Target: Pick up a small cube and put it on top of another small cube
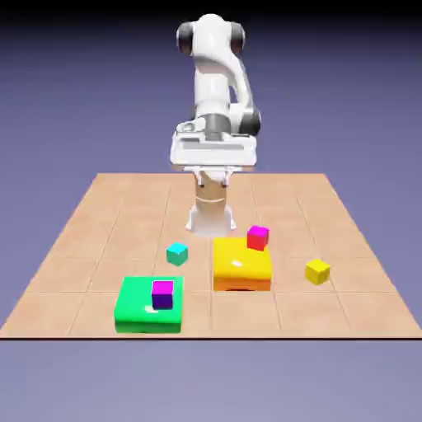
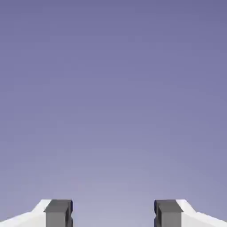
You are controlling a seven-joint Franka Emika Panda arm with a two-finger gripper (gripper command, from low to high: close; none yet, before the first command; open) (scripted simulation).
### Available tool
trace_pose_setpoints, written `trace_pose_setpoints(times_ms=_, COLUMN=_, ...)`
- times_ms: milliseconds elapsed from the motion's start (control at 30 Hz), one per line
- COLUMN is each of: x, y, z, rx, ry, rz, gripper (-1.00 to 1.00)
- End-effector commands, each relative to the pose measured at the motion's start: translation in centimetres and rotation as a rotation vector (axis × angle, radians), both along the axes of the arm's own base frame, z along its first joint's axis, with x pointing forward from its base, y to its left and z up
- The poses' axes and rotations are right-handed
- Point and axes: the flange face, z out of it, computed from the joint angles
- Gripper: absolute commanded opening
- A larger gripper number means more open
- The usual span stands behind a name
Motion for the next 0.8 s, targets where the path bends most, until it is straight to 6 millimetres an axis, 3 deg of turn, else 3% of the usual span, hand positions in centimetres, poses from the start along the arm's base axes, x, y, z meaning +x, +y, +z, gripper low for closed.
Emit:
trace_pose_setpoints(times_ms=0, x=0.2, y=-0.5, z=-0.8, rx=0.007, ry=0.025, rz=0.013, gripper=0.00)
trace_pose_setpoints(times_ms=367, x=0.2, y=-4.0, z=-11.9, rx=0.047, ry=0.302, rz=0.209, gripper=0.00)
trace_pose_setpoints(times_ms=767, x=-3.4, y=-6.6, z=-22.9, rx=0.077, ry=0.526, rz=0.434, gripper=0.00)
